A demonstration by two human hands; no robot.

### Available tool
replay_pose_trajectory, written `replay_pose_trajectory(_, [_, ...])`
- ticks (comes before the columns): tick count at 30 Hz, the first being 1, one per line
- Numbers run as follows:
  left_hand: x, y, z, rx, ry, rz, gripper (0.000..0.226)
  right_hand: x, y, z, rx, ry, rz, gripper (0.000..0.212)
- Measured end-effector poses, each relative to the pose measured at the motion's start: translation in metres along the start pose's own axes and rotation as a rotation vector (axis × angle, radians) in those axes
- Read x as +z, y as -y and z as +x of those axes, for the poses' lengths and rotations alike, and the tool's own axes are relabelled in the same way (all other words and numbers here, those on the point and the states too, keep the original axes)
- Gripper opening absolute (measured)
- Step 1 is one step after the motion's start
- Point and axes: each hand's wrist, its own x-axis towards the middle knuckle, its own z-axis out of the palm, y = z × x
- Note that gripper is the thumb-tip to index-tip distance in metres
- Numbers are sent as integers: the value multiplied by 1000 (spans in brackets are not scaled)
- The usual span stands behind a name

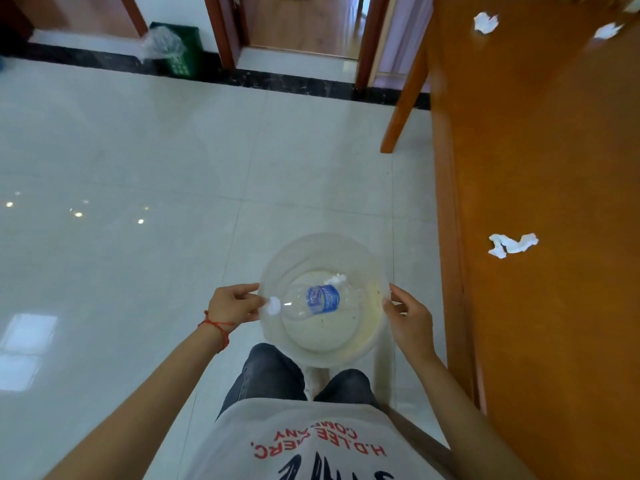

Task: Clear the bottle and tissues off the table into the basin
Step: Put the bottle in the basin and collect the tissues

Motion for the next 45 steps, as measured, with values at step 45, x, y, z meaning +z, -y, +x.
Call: replay_pose_trajectory(45, [198,-221,188,250,883,938,54,30,20,29,722,-853,482,29])
